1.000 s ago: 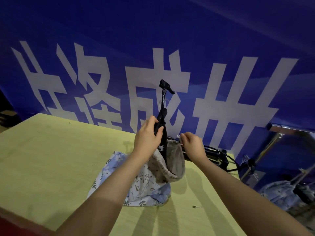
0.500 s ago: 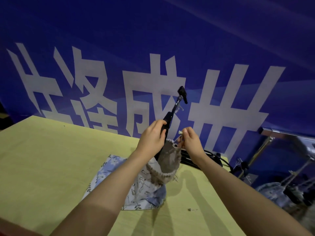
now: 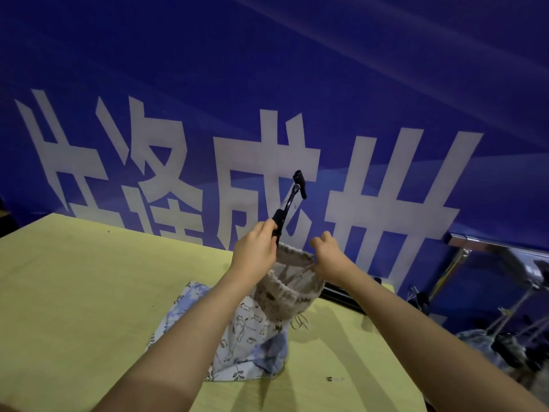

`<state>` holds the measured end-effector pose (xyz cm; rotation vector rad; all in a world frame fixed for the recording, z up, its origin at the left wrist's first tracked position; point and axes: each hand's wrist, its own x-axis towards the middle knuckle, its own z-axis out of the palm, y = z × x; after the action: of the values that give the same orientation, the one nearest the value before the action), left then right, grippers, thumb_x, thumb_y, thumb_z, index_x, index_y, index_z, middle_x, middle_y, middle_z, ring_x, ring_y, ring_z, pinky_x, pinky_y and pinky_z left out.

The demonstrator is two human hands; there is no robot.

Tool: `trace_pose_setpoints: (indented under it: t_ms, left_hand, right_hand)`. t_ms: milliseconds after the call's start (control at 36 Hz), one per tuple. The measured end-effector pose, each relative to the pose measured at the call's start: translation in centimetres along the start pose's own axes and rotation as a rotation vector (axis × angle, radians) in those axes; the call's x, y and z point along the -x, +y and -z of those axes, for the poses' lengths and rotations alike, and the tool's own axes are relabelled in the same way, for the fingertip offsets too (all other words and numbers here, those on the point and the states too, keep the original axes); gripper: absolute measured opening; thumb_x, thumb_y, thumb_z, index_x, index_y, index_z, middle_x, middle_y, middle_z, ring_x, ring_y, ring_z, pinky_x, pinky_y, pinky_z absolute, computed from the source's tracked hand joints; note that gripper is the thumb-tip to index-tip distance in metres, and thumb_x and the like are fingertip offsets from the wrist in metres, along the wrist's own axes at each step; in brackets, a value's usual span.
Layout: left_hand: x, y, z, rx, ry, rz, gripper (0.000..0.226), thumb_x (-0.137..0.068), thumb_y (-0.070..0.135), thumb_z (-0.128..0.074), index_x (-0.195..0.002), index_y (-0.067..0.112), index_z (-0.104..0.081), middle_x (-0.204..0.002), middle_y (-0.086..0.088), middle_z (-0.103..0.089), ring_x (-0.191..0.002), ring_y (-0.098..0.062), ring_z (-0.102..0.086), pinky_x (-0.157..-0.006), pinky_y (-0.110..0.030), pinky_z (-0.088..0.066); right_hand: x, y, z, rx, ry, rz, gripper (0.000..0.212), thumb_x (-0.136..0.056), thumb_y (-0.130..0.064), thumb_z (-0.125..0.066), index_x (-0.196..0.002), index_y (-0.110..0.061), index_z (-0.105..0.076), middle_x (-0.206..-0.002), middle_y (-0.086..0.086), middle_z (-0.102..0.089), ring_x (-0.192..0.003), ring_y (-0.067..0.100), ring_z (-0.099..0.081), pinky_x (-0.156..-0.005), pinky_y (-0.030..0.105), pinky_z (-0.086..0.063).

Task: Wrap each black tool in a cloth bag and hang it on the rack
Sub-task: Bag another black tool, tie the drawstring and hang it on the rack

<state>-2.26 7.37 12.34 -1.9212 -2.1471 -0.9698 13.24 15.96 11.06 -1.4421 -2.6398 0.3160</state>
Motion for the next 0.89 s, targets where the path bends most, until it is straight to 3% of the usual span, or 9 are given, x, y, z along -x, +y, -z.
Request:
trace_pose_setpoints:
  t_ms: [83,222,333,417,500,583,639,694,889]
  left_hand:
    - [0.0,0.0,-0.2,-0.046,0.000,-0.001,0.025,-0.098,0.020,-0.041,-0.122,0.014,-0.047,-0.118,-0.001,-0.057,-0.094,-0.024,-0.060,-0.062,-0.029,-0.038]
    - [-0.1,0.0,-0.6,-0.118,0.016,-0.014,0.028,-0.098,0.022,-0.040,-0.124,0.016,-0.047,-0.119,0.001,-0.057,-0.095,-0.023,-0.061,-0.062,-0.030,-0.039]
    - [0.0,0.2,-0.8,-0.126,0.033,-0.042,0.028,-0.097,0.022,-0.042,-0.123,0.015,-0.050,-0.116,-0.001,-0.059,-0.096,-0.023,-0.059,-0.065,-0.030,-0.039]
    - [0.1,0.3,-1.0,-0.132,0.038,-0.093,0.023,-0.093,0.019,-0.049,-0.112,0.011,-0.057,-0.105,-0.005,-0.064,-0.090,-0.026,-0.061,-0.066,-0.033,-0.044]
    - [0.2,0.5,-1.3,-0.153,0.057,-0.121,0.017,-0.086,0.017,-0.057,-0.102,0.011,-0.062,-0.095,-0.005,-0.068,-0.083,-0.028,-0.063,-0.065,-0.035,-0.049]
    - [0.2,1.2,-1.0,-0.154,0.036,-0.127,0.021,-0.092,0.021,-0.051,-0.110,0.013,-0.058,-0.104,-0.004,-0.065,-0.092,-0.027,-0.061,-0.070,-0.035,-0.048]
    - [-0.1,1.3,-1.1,-0.129,-0.006,-0.100,0.025,-0.096,0.022,-0.044,-0.119,0.015,-0.051,-0.114,-0.002,-0.060,-0.099,-0.026,-0.058,-0.072,-0.035,-0.046]
    - [-0.3,1.5,-1.1,-0.057,-0.048,-0.050,0.025,-0.097,0.020,-0.042,-0.121,0.015,-0.048,-0.118,-0.003,-0.056,-0.101,-0.027,-0.057,-0.073,-0.035,-0.045]
    - [-1.2,2.2,0.5,-0.017,-0.090,-0.038,0.024,-0.095,0.015,-0.045,-0.119,0.013,-0.049,-0.119,-0.005,-0.056,-0.104,-0.026,-0.057,-0.078,-0.034,-0.044]
  right_hand:
    - [0.6,0.0,0.1,0.160,0.029,-0.014,0.008,-0.092,0.003,-0.049,-0.091,-0.005,-0.052,-0.102,0.009,-0.034,-0.081,0.023,-0.035,-0.067,0.032,-0.035]
    - [1.0,0.5,0.9,0.187,0.084,-0.022,0.013,-0.091,0.000,-0.050,-0.104,-0.004,-0.051,-0.107,0.014,-0.047,-0.085,0.029,-0.047,-0.066,0.034,-0.036]
    - [0.8,0.8,0.9,-0.121,0.192,-0.085,0.001,-0.096,-0.009,-0.041,-0.097,-0.009,-0.041,-0.084,0.010,-0.054,-0.072,0.027,-0.048,-0.058,0.036,-0.038]
    - [1.0,0.7,1.1,-0.385,0.306,-0.138,0.007,-0.099,-0.008,-0.035,-0.094,-0.012,-0.039,-0.071,0.002,-0.050,-0.068,0.026,-0.046,-0.064,0.036,-0.037]
    - [1.4,-0.1,1.8,-0.642,0.446,-0.153,0.006,-0.101,-0.009,-0.035,-0.097,-0.011,-0.040,-0.076,0.006,-0.053,-0.060,0.019,-0.048,-0.055,0.032,-0.041]
    - [1.4,-1.0,2.5,-0.809,0.546,-0.164,0.005,-0.101,-0.012,-0.037,-0.102,-0.011,-0.042,-0.080,0.005,-0.055,-0.065,0.020,-0.053,-0.059,0.036,-0.050]
    - [1.3,-1.6,2.9,-0.853,0.581,-0.130,0.008,-0.101,-0.015,-0.038,-0.104,-0.011,-0.044,-0.074,0.002,-0.054,-0.064,0.021,-0.052,-0.061,0.042,-0.051]
    - [1.2,-2.2,3.6,-0.858,0.585,-0.073,0.013,-0.101,-0.020,-0.042,-0.101,-0.011,-0.050,-0.066,0.000,-0.052,-0.055,0.016,-0.046,-0.052,0.034,-0.042]
    - [-0.1,-4.6,6.7,-1.113,0.550,0.057,0.040,-0.097,-0.030,-0.051,-0.068,-0.003,-0.055,-0.052,0.008,-0.045,-0.045,0.014,-0.042,-0.044,0.026,-0.039]
